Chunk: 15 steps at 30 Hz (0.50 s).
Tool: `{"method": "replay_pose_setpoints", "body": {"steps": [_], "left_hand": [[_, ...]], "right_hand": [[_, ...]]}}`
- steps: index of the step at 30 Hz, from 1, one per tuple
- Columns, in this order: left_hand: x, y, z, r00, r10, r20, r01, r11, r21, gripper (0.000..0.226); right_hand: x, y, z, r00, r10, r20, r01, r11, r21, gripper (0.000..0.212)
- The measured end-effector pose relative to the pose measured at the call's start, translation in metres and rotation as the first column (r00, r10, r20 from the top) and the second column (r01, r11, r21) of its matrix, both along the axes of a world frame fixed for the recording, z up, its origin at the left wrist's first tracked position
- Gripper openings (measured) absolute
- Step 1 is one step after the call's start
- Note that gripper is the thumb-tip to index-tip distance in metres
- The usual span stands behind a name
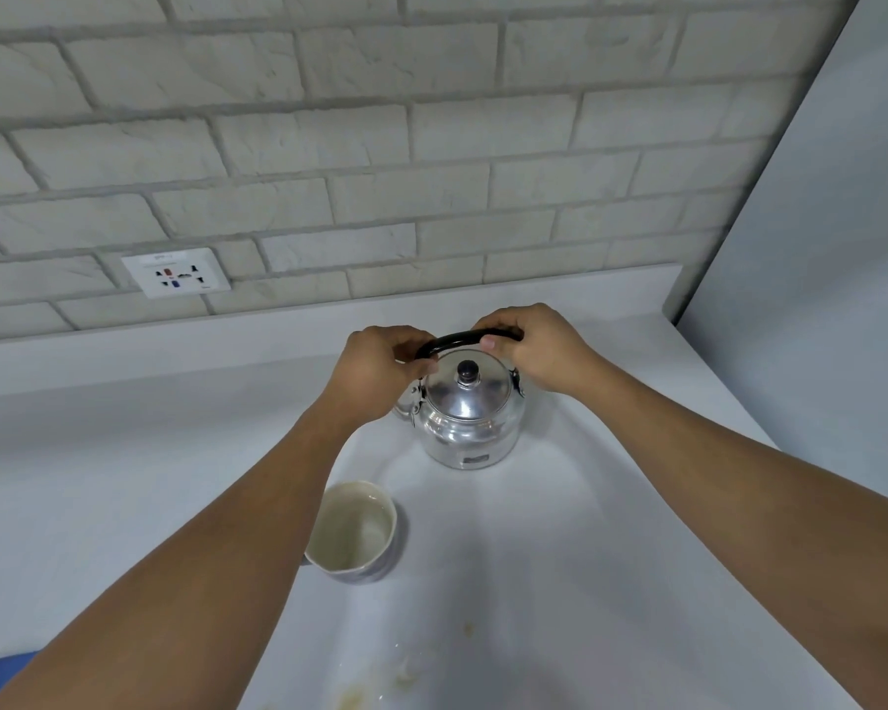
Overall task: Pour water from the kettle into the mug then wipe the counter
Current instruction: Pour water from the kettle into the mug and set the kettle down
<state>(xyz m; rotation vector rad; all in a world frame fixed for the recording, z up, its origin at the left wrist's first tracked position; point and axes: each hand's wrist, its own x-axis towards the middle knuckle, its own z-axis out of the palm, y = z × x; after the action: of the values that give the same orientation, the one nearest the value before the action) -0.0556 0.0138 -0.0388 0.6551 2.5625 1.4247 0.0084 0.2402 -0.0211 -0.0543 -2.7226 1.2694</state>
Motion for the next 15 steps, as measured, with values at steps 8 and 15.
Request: {"method": "replay_pose_setpoints", "body": {"steps": [8,15], "left_hand": [[-0.005,0.004,-0.006,1.000,0.002,0.012,-0.002,1.000,-0.009,0.021],[-0.006,0.007,-0.012,1.000,0.001,-0.014,-0.001,1.000,-0.023,0.022]], "right_hand": [[-0.011,0.006,-0.006,1.000,0.012,0.025,-0.013,1.000,0.011,0.019],[-0.011,0.011,-0.009,0.999,0.004,0.038,-0.003,1.000,-0.005,0.019]]}}
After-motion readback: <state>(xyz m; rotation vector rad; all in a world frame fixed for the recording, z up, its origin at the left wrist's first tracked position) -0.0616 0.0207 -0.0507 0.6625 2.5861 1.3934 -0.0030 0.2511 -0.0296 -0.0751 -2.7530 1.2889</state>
